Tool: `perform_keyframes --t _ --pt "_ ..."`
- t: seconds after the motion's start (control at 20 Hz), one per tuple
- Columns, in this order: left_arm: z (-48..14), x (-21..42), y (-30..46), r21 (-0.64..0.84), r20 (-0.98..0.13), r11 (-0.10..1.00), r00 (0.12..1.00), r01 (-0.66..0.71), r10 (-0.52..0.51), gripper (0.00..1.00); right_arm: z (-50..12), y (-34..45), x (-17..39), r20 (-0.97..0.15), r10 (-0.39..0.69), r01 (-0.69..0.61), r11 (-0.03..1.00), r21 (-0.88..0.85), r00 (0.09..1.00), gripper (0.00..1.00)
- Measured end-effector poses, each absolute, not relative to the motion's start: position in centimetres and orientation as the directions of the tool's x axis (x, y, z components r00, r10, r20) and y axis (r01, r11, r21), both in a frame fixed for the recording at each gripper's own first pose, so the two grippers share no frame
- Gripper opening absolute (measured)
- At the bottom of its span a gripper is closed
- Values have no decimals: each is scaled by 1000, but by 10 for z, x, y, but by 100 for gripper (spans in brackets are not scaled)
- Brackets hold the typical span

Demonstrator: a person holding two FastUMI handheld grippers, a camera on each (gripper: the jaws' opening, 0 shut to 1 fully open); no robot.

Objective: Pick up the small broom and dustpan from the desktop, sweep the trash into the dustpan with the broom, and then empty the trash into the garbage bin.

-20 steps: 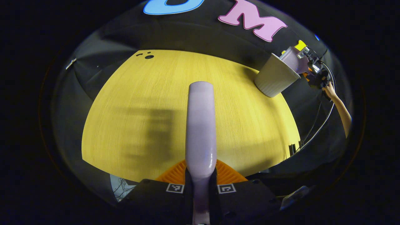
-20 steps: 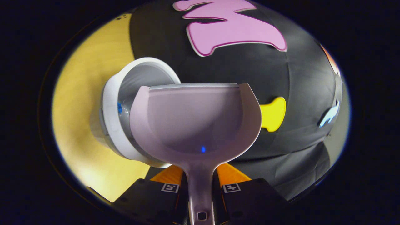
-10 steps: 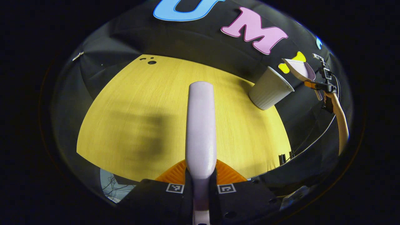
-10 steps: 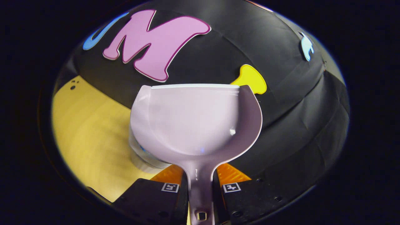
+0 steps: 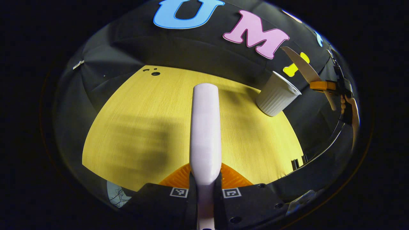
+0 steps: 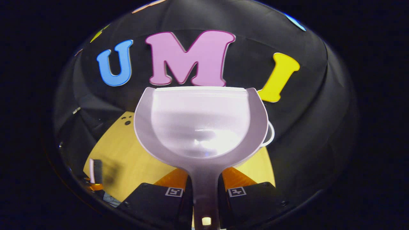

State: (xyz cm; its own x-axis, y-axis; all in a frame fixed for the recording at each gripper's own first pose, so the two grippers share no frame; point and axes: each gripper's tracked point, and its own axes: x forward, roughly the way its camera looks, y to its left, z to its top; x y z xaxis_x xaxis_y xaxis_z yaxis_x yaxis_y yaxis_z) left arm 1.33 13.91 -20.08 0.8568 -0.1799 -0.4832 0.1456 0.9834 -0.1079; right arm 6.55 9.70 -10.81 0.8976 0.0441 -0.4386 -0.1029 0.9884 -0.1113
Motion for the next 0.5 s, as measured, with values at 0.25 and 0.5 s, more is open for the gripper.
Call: perform_keyframes --t 0.25,0.5 --pt "-209 40 145 -76 -497 989 855 127 -148 25 -133 93 63 -556 118 -219 969 -118 823 36" --pt "-232 68 144 -35 -553 994 827 102 -104 24 -168 73 46 -689 117 -259 960 -107 716 36"
